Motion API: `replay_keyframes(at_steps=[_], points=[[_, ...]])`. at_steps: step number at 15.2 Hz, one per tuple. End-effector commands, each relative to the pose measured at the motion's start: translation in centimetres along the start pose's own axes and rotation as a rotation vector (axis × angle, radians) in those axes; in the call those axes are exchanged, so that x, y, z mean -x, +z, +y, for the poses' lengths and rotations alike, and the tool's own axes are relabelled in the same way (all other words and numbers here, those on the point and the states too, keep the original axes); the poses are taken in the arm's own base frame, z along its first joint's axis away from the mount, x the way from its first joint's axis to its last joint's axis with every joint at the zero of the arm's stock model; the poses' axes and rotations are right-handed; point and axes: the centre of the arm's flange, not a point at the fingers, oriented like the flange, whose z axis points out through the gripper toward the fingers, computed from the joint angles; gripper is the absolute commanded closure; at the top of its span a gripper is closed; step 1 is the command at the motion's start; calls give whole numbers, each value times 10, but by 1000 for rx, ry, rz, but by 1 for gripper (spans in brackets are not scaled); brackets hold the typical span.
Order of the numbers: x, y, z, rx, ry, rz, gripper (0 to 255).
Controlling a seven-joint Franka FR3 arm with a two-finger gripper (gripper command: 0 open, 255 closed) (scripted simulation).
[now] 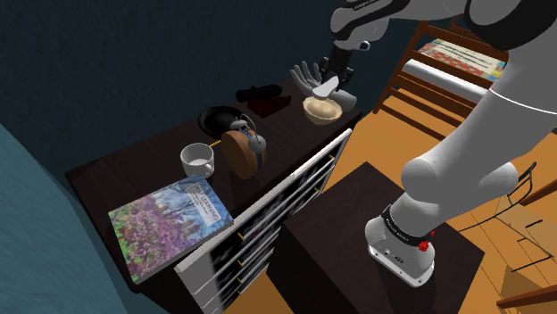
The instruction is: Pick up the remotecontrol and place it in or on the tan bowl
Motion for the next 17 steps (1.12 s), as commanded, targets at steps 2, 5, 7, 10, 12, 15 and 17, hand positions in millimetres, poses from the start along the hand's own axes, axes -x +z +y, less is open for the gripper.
replay_keyframes(at_steps=[2, 5, 7, 10, 12, 15, 17], points=[[-14, 12, -4, 0, -1, 0, 255], [-14, 28, -4, 0, -1, 0, 255], [-14, 38, -4, 0, -1, 0, 255], [-14, 54, -3, 0, -1, 0, 255], [-14, 65, -3, 0, -1, 0, 255], [-14, 80, -3, 0, -1, 0, 255], [-14, 80, -3, 0, -1, 0, 255]])
